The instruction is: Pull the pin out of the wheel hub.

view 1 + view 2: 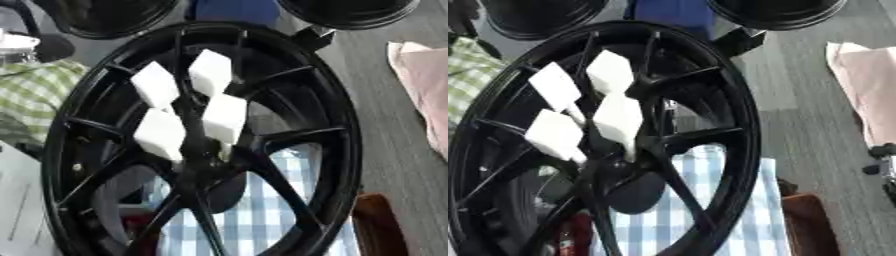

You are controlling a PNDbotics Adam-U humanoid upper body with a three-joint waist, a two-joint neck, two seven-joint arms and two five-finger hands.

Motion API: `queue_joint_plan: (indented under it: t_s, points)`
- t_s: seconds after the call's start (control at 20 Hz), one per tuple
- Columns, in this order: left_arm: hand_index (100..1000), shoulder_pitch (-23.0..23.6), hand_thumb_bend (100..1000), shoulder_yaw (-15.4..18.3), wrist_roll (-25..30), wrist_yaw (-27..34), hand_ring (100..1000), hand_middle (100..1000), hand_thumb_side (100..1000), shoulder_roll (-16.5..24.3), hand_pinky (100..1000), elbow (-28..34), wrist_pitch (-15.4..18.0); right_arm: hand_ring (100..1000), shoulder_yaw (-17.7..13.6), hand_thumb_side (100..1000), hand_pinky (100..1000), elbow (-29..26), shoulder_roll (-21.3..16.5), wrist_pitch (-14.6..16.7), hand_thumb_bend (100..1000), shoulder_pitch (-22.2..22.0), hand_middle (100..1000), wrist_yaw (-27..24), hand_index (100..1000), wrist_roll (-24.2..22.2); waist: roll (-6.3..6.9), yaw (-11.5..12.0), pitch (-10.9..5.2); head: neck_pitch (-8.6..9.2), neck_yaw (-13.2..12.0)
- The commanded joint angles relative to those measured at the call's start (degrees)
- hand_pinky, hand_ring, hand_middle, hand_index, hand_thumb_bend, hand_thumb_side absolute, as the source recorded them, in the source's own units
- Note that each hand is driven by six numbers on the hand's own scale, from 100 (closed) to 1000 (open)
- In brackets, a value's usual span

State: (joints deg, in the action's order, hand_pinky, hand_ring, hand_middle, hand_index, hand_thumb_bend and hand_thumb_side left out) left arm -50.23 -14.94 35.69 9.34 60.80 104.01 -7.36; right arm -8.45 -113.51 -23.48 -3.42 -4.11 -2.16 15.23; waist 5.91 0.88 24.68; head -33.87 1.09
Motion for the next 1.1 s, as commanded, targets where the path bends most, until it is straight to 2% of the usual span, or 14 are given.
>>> queue_joint_plan:
  t_s: [0.05,0.5,0.75,1.1]
  points:
    - [819,0.4,425,0.3,-0.4,1.9,621,675,507,3.4,783,3.8,-1.3,568,-0.2,671,796,-1.1,-0.9,-0.1,100,0.0,682,0.3,612,0.0,0.71,0.0,-8.78,0.49,0.0]
    - [821,3.7,429,-0.9,-4.2,2.9,632,695,498,5.9,782,10.4,-6.1,568,-0.1,671,796,-1.1,-0.9,-0.1,100,0.3,682,0.3,612,-0.1,0.93,-0.5,-8.56,0.42,-0.3]
    - [822,3.7,424,-2.4,-5.7,3.0,637,698,493,6.2,788,10.6,-6.2,568,0.0,675,797,-1.1,-0.9,-0.1,100,0.3,682,0.2,612,-0.2,1.01,-0.6,-8.53,0.35,-0.6]
    - [832,3.7,424,-4.1,-5.0,2.3,642,725,479,6.1,790,10.6,-7.2,568,0.2,679,797,-1.1,-0.8,-0.2,100,0.3,682,-0.2,612,-0.5,1.13,-0.7,-8.45,0.02,-0.9]
